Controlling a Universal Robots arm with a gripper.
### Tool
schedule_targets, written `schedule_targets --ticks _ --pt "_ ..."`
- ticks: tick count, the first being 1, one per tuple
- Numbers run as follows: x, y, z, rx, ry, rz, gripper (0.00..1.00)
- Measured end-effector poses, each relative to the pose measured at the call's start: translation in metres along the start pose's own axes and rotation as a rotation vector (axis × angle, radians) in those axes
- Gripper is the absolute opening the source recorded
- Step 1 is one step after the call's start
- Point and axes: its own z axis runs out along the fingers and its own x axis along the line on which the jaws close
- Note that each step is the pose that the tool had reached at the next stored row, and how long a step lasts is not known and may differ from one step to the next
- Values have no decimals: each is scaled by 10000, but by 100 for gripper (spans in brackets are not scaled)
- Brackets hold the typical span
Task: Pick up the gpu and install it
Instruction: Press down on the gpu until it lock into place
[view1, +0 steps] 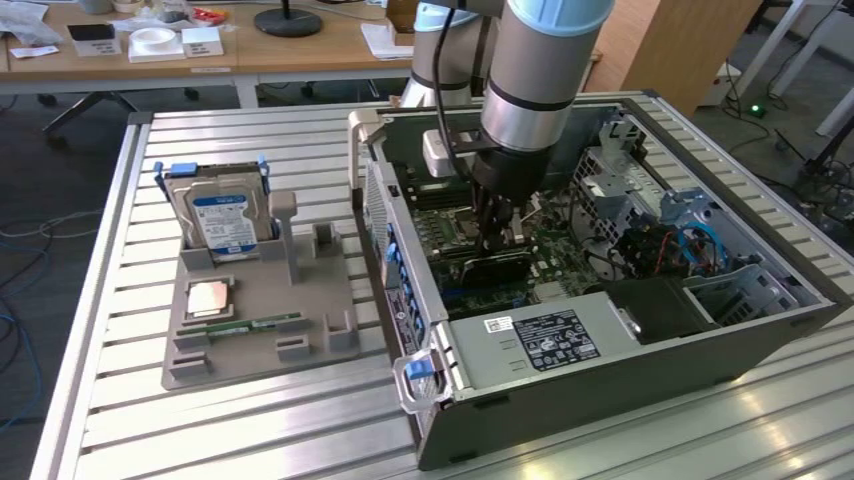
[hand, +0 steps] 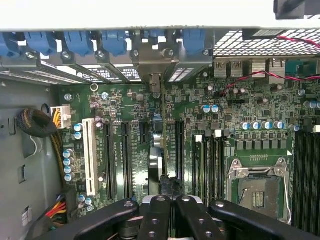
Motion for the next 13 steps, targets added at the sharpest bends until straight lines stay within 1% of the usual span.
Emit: schedule_targets --ticks 5,13 --pt "1 0 20 0 4 0 11" --pt "1 1 25 0 -1 0 11"
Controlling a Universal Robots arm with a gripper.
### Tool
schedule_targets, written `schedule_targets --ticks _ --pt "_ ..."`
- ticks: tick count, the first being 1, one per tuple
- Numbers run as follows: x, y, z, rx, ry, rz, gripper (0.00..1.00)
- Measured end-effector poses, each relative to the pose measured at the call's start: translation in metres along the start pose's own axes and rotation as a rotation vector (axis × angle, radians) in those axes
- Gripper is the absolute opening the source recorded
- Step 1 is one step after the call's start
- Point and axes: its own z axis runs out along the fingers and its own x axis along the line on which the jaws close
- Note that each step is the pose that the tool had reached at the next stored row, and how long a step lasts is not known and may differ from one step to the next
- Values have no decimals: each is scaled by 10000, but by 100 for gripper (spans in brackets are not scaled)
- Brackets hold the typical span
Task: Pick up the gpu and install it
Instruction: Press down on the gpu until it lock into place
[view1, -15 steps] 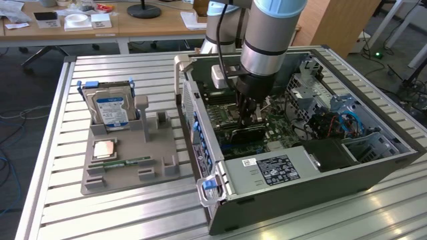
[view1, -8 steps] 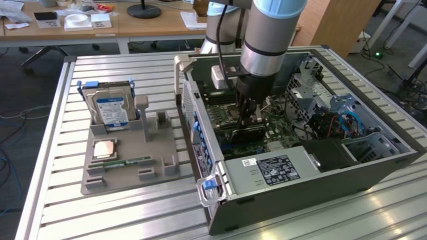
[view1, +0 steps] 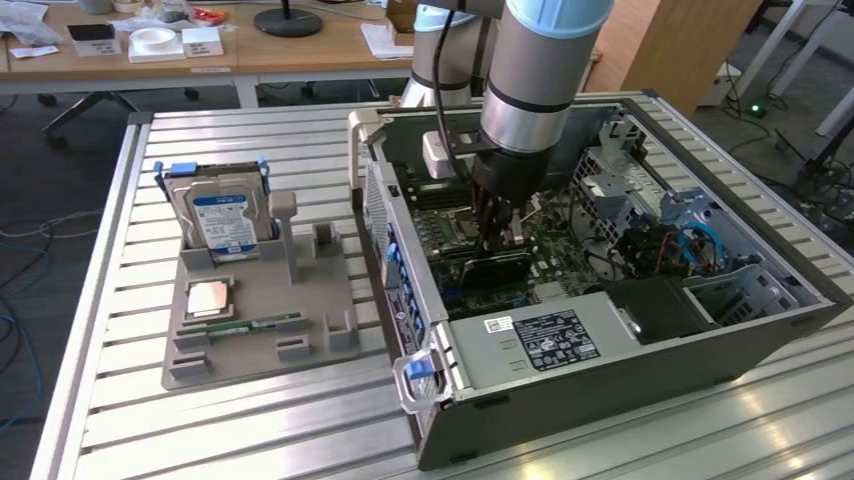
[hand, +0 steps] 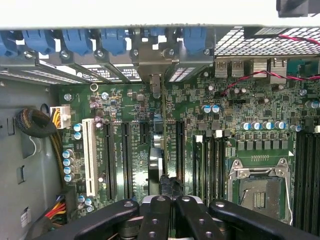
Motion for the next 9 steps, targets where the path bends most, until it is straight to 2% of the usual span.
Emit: schedule_targets --ticks 9 --pt "0 6 1 2 0 2 11"
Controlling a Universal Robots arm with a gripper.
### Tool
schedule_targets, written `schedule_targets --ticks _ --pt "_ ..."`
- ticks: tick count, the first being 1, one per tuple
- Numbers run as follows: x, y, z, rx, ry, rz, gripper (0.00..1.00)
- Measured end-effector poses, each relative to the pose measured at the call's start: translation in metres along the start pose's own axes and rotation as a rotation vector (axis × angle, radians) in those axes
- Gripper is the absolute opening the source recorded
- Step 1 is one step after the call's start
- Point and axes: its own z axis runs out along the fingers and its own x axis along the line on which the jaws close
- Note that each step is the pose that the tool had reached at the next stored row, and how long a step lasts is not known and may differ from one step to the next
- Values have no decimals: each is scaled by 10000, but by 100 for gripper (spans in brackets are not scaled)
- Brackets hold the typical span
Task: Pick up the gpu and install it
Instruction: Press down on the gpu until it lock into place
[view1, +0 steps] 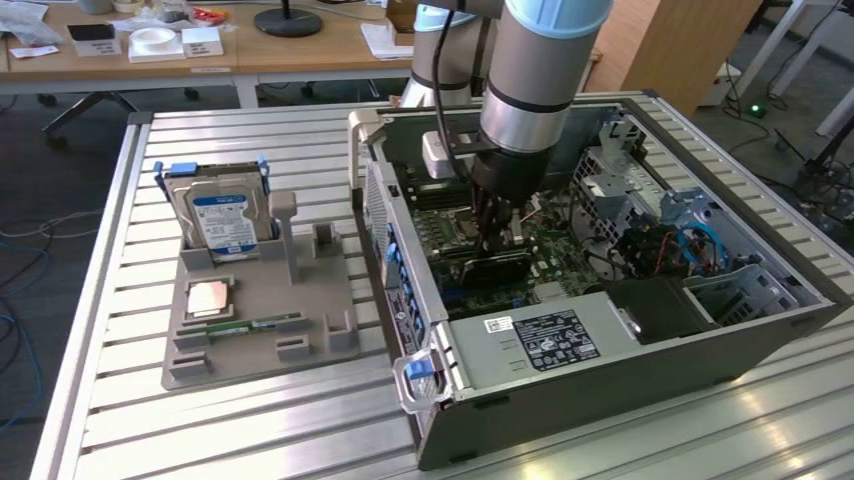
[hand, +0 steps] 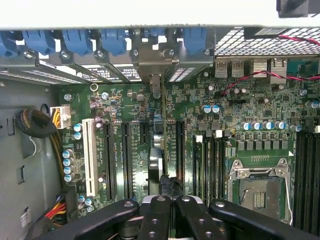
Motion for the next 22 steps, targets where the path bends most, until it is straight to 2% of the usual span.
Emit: schedule_targets --ticks 15,17,19,22 --pt "0 7 10 3 -6 -1 11" --pt "-2 7 -6 9 -22 0 11" --pt "-1 6 -49 1 0 -1 11" --pt "-3 4 -121 3 -2 -1 11"
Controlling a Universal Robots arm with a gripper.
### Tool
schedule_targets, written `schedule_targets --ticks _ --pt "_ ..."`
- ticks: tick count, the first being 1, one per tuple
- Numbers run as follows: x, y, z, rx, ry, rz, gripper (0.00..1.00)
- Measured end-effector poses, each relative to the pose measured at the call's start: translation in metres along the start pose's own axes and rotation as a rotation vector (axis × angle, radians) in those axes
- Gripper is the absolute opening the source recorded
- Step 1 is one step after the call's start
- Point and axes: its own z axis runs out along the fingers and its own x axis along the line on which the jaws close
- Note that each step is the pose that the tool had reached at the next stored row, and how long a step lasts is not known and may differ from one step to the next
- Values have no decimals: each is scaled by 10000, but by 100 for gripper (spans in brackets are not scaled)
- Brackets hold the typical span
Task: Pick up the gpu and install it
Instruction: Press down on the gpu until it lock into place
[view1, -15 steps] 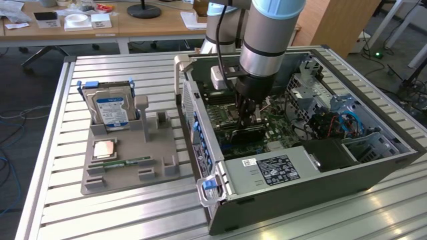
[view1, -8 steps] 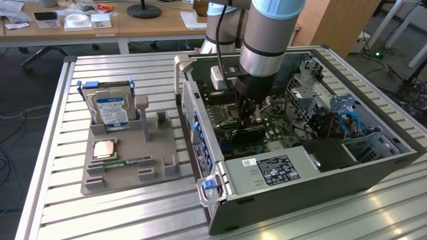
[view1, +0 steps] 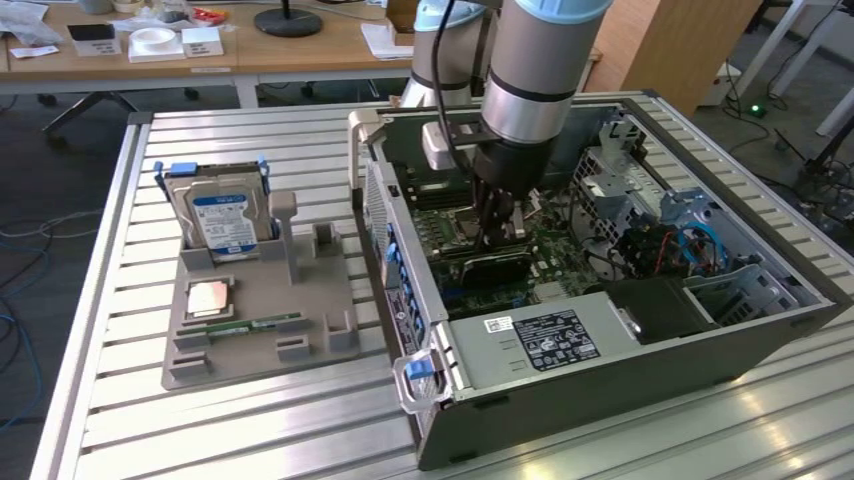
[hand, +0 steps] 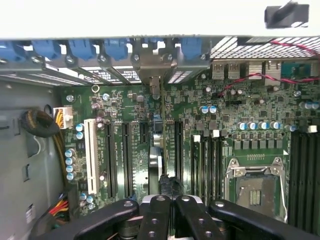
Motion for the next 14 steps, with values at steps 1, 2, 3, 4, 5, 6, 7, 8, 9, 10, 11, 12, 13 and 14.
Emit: schedule_targets --ticks 1,2,3,4,5,6,7,8,9,10,11,12,13,14 --pt "-1 -1 -29 -1 1 0 11" --pt "-2 -1 -57 -1 2 0 11" --pt "-2 -2 -73 -1 1 -1 11" --pt "-2 -2 -75 0 0 0 11" --pt "-2 -2 -75 0 -1 0 11" --pt "-2 -2 -75 0 -1 0 11" --pt "-2 -2 -76 0 0 0 11" --pt "-2 -2 -76 -1 1 0 11" --pt "-2 -2 -82 -2 3 0 11" --pt "-2 -2 -101 -3 7 0 11" --pt "-4 -3 -127 -2 3 0 11" --pt "-5 -4 -161 -2 3 -1 11" --pt "-7 -5 -199 -1 2 -1 11" --pt "-9 -7 -241 0 0 -2 11"
